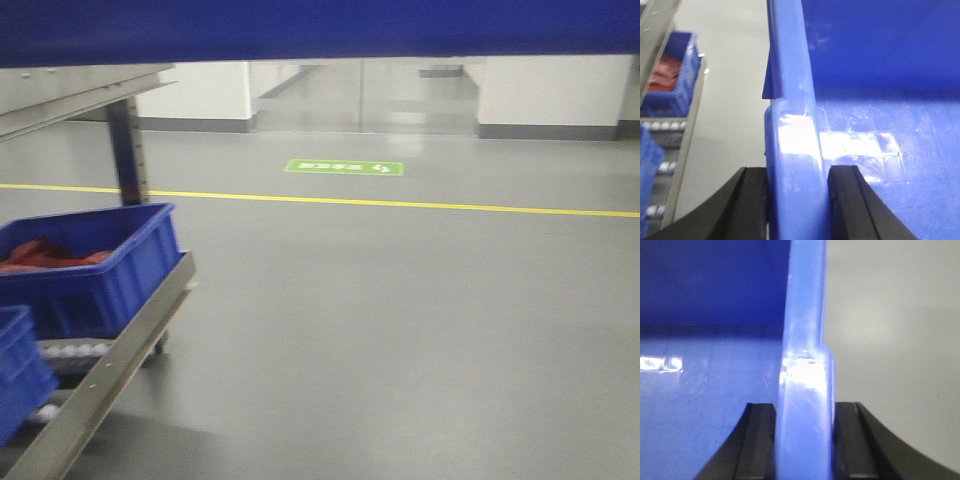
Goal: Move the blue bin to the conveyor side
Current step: 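Hold the bin with both grippers while backing away from the shelf, then carry the bin with both grippers while driving to the red conveyor table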
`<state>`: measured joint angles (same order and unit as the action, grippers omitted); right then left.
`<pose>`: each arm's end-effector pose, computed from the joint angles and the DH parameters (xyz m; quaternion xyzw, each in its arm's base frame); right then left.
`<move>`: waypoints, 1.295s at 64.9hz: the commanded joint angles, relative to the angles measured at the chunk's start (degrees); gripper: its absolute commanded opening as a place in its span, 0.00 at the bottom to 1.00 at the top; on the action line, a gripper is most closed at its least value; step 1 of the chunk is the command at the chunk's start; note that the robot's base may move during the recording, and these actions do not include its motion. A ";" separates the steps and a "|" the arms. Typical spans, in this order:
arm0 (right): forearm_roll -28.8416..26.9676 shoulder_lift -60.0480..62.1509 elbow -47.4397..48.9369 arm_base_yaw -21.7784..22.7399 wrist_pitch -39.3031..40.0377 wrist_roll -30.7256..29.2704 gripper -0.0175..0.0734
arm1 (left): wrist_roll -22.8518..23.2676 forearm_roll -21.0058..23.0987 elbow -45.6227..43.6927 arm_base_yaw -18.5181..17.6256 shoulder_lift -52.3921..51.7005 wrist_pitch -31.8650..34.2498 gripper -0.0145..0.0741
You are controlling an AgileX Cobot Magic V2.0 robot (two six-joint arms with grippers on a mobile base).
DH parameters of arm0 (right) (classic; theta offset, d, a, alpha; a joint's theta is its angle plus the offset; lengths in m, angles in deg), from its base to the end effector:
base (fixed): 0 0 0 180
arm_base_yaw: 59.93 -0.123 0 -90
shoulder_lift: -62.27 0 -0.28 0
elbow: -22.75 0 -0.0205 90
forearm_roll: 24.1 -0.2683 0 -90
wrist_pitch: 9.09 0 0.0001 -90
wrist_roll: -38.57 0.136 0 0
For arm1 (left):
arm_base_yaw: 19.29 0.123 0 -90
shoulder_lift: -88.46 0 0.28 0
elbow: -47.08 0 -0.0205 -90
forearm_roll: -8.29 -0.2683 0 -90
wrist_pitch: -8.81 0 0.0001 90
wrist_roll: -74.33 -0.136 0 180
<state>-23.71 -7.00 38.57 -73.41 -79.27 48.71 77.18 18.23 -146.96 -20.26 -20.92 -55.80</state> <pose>0.2116 0.0498 0.4857 -0.0252 0.8811 0.0934 0.4630 0.2346 -0.0252 0.4830 -0.0082 0.8679 -0.1027 0.4860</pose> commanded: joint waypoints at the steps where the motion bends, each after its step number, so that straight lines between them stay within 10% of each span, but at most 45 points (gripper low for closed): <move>1: 3.46 1.34 0.87 0.13 5.49 -0.76 0.10 | -0.68 -1.48 -0.93 -0.04 -0.81 5.96 0.14; 84: 3.46 1.34 0.87 0.13 6.04 -0.76 0.10 | -0.68 -1.57 -0.93 -0.04 -0.71 6.09 0.14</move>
<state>-23.61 -7.00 38.57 -73.41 -79.03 48.71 77.18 18.23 -146.96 -20.26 -20.92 -55.46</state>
